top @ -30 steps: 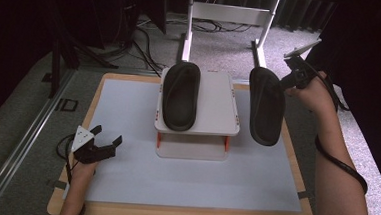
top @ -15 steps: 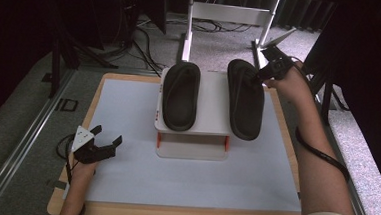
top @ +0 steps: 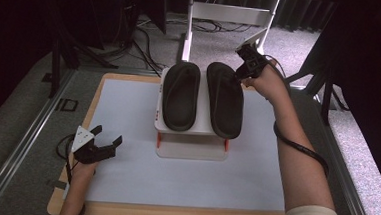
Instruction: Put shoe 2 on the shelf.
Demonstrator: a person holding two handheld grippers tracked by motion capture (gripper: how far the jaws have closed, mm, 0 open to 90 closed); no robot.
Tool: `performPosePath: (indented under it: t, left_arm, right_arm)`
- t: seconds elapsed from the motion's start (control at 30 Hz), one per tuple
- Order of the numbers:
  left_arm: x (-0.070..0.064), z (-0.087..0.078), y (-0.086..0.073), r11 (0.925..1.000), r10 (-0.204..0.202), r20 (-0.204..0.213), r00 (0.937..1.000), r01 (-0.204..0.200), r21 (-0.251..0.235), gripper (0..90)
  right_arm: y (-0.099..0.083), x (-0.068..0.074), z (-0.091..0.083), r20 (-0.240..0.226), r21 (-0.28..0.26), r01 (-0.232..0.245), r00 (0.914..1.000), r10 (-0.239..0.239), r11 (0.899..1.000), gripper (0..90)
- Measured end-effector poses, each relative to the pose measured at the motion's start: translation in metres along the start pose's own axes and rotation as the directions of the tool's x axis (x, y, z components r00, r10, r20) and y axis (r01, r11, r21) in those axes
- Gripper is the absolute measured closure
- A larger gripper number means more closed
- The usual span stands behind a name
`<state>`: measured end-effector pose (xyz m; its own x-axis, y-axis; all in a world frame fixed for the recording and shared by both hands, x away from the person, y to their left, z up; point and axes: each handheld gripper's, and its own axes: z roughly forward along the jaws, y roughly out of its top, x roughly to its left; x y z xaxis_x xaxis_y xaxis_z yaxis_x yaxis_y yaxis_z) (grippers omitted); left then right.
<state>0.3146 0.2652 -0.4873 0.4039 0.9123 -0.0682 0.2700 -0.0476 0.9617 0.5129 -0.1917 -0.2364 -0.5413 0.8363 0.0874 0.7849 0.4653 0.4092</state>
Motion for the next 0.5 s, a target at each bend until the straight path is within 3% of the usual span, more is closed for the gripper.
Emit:
performPosePath:
  t: [0.5]
  left_arm:
    - [-0.001, 0.000, 0.000, 1.0000, 0.005, 0.004, 1.0000, -0.005, 0.000, 9.1]
  right_arm:
    - [0.015, 0.013, 0.016, 0.028, 0.029, -0.013, 0.9995, 0.012, 0.999, 73.0]
